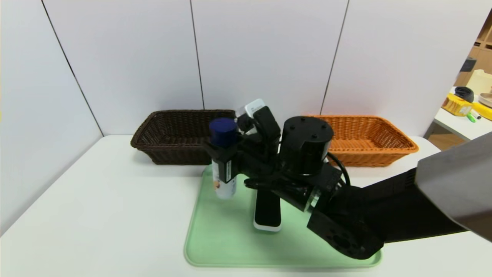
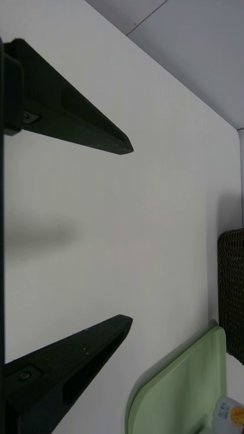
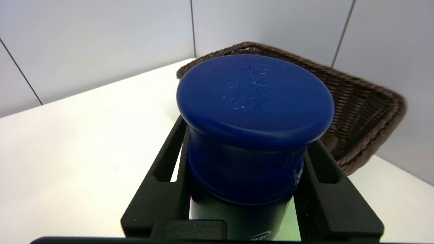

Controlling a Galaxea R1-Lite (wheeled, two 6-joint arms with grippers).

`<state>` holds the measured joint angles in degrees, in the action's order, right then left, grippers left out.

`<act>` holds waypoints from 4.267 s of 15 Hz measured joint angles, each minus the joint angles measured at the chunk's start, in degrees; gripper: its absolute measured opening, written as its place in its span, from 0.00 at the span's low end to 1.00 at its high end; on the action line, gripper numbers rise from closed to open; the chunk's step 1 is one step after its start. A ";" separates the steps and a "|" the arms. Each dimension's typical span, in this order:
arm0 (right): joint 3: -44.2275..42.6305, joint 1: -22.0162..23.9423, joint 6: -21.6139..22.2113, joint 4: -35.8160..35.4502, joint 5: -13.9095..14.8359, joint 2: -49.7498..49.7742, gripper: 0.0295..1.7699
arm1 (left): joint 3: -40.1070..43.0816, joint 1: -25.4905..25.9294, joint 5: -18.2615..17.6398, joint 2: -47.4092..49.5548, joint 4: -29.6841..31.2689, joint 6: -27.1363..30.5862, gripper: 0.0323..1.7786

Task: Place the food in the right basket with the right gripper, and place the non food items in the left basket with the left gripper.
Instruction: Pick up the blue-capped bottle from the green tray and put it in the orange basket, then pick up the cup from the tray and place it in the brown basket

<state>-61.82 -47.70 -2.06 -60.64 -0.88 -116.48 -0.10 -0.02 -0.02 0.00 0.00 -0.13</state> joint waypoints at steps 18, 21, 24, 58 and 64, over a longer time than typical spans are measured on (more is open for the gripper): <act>-8.87 35.99 0.16 15.35 -0.83 8.11 0.45 | 0.00 0.00 0.02 0.00 -0.02 -0.02 0.95; -10.29 40.66 0.00 15.49 -0.85 4.99 0.45 | 0.00 0.02 0.02 0.00 0.00 -0.05 0.95; -11.01 43.68 -0.06 15.49 -0.85 1.85 0.45 | 0.00 0.02 0.02 0.00 0.00 -0.05 0.95; -10.73 45.20 0.33 13.62 -0.63 -4.00 0.80 | 0.00 0.00 0.00 0.00 -0.02 0.00 0.95; -1.57 44.95 0.33 15.69 -0.72 7.69 0.89 | 0.00 0.00 0.02 0.00 0.00 -0.02 0.95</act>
<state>-63.39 -2.76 -1.73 -44.95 -1.60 -108.79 -0.10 -0.02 0.00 0.00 0.00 -0.16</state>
